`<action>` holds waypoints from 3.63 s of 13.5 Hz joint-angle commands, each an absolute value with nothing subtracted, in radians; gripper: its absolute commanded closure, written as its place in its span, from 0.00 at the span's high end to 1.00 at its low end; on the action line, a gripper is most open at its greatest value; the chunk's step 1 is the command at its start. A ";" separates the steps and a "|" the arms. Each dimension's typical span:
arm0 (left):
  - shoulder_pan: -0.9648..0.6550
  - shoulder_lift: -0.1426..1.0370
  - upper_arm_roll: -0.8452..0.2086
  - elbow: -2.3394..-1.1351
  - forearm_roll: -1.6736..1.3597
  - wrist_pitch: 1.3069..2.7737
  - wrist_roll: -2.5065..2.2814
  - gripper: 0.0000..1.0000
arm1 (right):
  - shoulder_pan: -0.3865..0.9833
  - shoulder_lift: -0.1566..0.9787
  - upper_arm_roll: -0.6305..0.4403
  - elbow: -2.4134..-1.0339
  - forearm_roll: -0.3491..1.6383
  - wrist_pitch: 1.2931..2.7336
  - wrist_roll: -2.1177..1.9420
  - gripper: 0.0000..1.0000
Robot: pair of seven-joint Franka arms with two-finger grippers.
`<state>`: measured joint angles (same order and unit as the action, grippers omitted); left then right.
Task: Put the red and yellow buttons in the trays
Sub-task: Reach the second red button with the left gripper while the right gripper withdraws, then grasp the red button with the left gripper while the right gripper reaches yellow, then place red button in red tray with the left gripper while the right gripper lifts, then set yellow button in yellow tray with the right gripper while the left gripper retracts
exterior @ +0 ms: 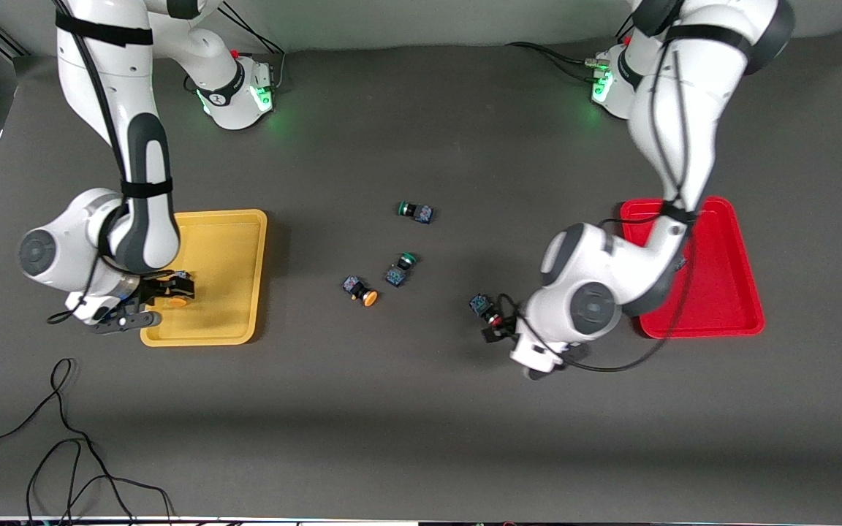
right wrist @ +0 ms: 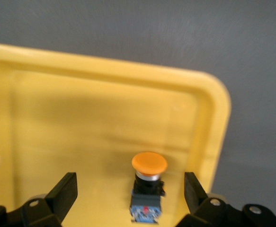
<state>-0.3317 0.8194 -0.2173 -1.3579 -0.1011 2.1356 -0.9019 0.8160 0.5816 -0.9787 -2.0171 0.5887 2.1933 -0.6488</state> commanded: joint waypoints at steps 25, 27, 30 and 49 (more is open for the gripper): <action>0.340 0.348 -0.184 -2.086 0.210 2.153 0.074 0.00 | 1.180 0.675 -0.602 -1.986 0.497 2.643 -0.428 1.00; 0.374 0.403 -0.183 -2.091 0.212 2.242 0.098 0.00 | 1.160 0.683 -0.580 -1.991 0.499 2.666 -0.426 0.99; 0.379 0.445 -0.181 -2.091 0.212 2.276 0.097 0.00 | 1.147 0.681 -0.557 -1.987 0.570 2.655 -0.426 0.54; 0.365 -0.156 -0.308 -1.882 -0.023 1.737 0.089 1.00 | 1.053 0.512 -1.060 -1.879 0.495 1.879 -0.205 0.08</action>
<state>0.3679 -0.1518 -0.3086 -1.8799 0.0223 1.7602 0.0954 1.0829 0.5004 -1.0523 -1.7863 0.4978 1.8149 -0.1592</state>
